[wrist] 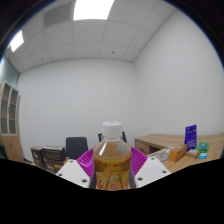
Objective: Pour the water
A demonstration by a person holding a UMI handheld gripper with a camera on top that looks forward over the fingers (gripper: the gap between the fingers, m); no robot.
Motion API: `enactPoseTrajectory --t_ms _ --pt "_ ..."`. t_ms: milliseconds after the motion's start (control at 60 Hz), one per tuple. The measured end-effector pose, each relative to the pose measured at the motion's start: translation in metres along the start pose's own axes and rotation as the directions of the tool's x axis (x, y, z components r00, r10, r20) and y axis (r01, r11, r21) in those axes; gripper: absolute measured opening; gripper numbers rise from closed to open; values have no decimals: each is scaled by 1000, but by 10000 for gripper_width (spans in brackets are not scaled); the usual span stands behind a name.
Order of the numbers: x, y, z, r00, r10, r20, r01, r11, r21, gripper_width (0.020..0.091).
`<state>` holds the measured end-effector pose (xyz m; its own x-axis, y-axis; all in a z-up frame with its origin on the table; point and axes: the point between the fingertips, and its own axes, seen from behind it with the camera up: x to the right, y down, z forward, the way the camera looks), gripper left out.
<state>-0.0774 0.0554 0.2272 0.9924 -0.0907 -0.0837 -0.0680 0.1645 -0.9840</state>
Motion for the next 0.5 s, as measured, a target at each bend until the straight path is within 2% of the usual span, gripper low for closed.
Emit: enactPoseTrajectory --t_ms 100,117,317,400,500 --pt "8 53 4 997 -77 6 77 987 -143 454" --pt "22 74 13 996 -82 16 84 986 -144 454" --pt "4 114 4 993 -49 108 74 968 -239 470" --pt "9 114 9 990 -55 129 81 975 -206 481" --pt "7 116 10 989 -44 141 73 976 -206 490"
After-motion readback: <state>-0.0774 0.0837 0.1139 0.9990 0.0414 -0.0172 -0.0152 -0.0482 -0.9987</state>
